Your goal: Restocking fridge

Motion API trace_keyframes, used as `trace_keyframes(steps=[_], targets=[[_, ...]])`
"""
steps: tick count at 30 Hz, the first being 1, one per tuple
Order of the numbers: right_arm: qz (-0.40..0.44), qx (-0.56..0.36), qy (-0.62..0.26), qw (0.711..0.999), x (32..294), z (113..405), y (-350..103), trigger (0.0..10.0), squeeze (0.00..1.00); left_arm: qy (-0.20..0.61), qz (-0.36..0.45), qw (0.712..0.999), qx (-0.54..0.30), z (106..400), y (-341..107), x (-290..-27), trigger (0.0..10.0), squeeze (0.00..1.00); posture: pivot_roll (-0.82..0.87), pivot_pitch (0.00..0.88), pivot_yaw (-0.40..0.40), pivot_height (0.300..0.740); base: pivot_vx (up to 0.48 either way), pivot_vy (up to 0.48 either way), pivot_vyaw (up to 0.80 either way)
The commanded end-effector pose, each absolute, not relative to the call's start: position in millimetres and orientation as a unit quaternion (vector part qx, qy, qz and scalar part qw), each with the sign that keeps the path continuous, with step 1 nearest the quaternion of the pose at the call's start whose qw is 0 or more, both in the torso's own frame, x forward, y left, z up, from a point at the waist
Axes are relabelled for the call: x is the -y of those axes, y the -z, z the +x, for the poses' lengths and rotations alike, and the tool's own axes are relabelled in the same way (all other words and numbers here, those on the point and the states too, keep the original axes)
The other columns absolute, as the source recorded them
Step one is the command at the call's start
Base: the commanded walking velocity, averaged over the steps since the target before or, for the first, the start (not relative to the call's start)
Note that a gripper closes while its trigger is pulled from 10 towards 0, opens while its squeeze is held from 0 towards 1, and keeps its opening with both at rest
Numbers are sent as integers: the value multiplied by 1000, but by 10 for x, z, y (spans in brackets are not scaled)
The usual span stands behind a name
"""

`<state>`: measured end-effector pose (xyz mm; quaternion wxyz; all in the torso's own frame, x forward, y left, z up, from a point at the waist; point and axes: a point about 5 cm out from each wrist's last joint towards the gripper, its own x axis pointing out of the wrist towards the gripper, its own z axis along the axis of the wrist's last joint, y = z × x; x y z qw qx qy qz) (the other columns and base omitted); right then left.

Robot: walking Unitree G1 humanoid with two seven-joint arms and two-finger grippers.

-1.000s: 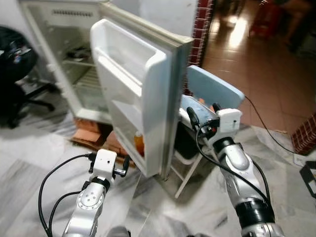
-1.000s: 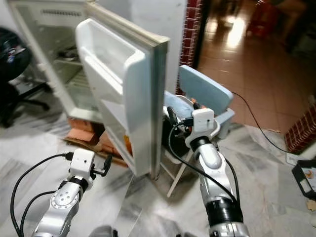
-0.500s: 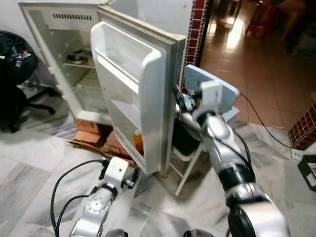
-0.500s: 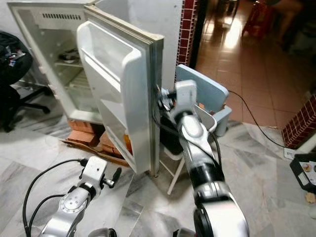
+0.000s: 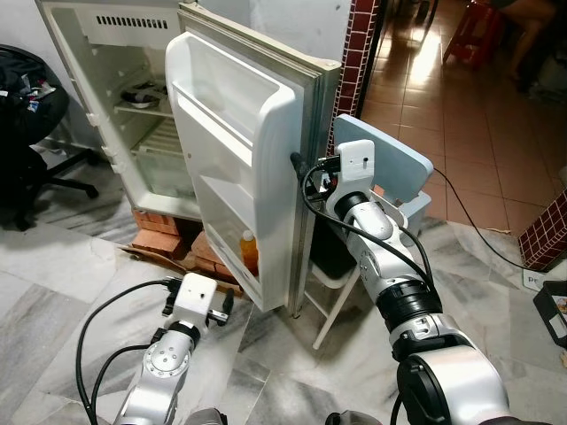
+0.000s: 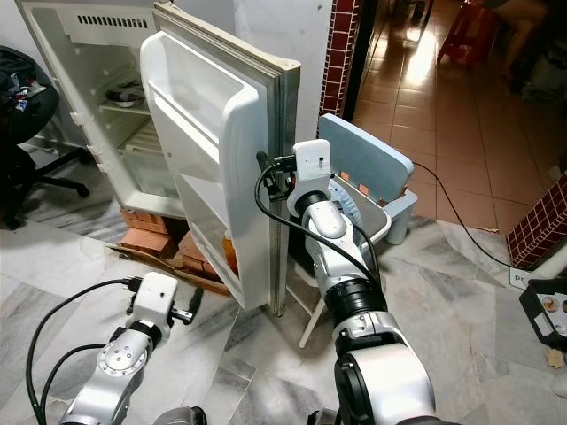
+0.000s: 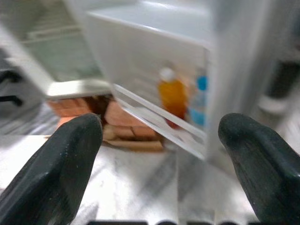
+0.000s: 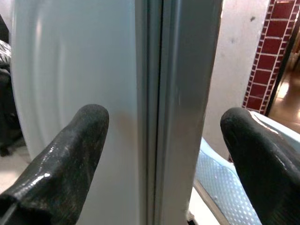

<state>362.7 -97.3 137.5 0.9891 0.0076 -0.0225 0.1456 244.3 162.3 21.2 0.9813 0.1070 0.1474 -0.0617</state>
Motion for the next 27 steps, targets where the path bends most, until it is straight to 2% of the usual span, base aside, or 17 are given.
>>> trace_keyframes(steps=[1,8,14,27], targets=[[2,14,-127,992,1105,3554,-1261,10000,0,18,104,989,-100,2534,-401,-1776,10000,0,21,0,-27,740,0,0,0],[9,5,-77,997,1539,3078,-943,10000,0,6,99,994,-50,2528,-595,-1943,10000,0,11,0,-16,740,0,0,0],[-2,0,-52,999,1739,2766,-851,10000,0,11,96,994,-47,2460,-604,-1984,10000,0,1,0,-2,740,0,0,0],[-7,-7,-53,999,1750,2743,-913,10000,0,19,86,994,-60,2395,-556,-1897,10000,0,10,0,-22,740,0,0,564]])
